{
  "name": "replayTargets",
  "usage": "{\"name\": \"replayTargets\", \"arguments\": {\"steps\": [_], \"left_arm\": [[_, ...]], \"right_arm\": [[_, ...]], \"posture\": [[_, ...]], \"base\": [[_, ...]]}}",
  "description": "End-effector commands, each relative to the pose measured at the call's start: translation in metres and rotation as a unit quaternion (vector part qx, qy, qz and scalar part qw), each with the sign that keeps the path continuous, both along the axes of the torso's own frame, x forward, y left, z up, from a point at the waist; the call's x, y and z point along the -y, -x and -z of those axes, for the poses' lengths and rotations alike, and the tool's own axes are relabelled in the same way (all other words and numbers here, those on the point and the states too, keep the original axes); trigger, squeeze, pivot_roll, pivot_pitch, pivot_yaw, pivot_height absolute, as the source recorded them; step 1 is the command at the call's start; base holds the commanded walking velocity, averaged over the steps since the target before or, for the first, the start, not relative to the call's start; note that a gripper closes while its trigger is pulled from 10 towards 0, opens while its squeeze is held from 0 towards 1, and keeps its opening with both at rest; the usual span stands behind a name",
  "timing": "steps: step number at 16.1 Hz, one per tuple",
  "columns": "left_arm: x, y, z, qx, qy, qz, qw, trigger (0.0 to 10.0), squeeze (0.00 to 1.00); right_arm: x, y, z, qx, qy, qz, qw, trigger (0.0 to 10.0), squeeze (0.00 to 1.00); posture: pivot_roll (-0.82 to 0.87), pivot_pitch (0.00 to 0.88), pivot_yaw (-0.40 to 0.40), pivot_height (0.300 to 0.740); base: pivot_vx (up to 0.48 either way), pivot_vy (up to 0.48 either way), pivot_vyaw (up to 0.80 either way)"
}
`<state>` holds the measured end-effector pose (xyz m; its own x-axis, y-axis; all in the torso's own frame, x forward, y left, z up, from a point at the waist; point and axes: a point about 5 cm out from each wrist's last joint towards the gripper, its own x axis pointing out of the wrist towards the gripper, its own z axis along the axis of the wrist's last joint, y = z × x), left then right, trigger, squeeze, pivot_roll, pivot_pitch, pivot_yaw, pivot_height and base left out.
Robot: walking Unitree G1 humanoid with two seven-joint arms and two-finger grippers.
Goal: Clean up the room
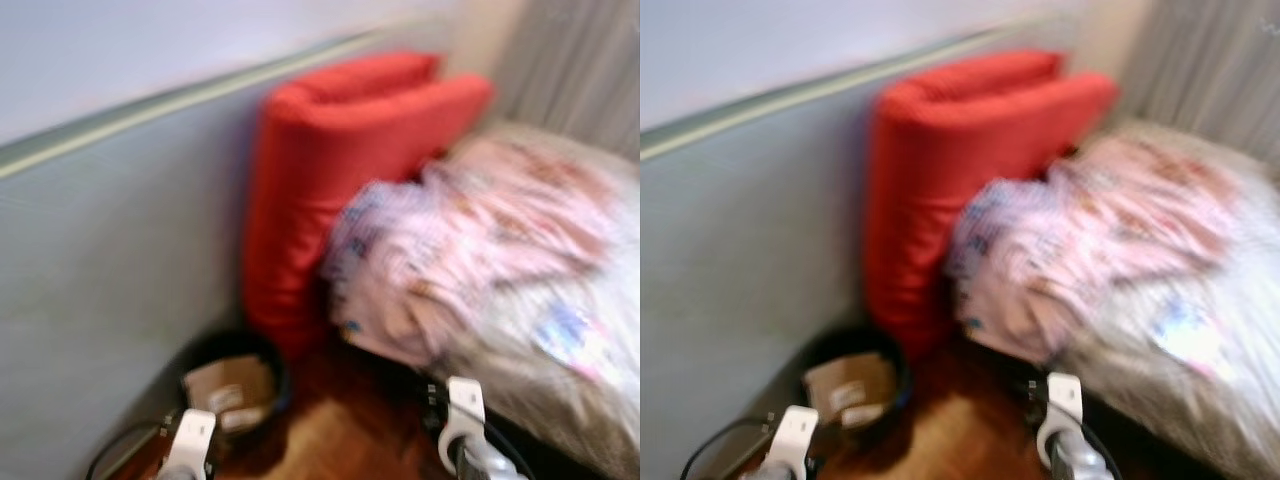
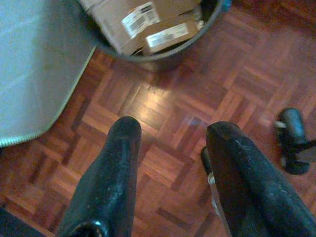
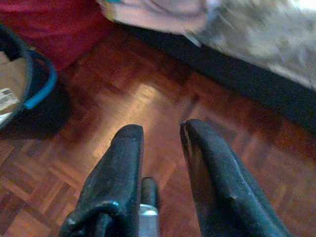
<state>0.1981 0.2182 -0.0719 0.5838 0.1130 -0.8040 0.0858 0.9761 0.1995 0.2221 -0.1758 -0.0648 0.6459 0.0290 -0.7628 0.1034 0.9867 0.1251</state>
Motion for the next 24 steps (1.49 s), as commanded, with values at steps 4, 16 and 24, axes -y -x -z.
{"name": "replayTargets", "arguments": {"steps": [4,16,24], "left_arm": [[0.0071,-0.0011,0.001,-0.002,0.006,0.005,1.0,10.0,0.0],[0.0077,-0.0018,0.0006,0.002,0.01,0.005,1.0,10.0,0.0],[0.0077,-0.0019,0.0005,0.004,0.013,0.002,1.0,10.0,0.0]], "right_arm": [[0.0084,0.0021,0.0004,-0.004,0.009,0.005,1.0,10.0,0.0],[0.0086,0.0018,0.0001,-0.003,0.01,0.003,1.0,10.0,0.0],[0.0085,0.0011,-0.0004,0.001,0.011,0.004,1.0,10.0,0.0]], "posture": [[-0.14,0.0,-0.039,0.74],[-0.14,0.0,-0.04,0.74],[-0.14,0.0,-0.038,0.74]], "base": [[0.0,0.0,-0.8],[0.0,0.0,-0.8],[0.0,0.0,-0.7]]}}
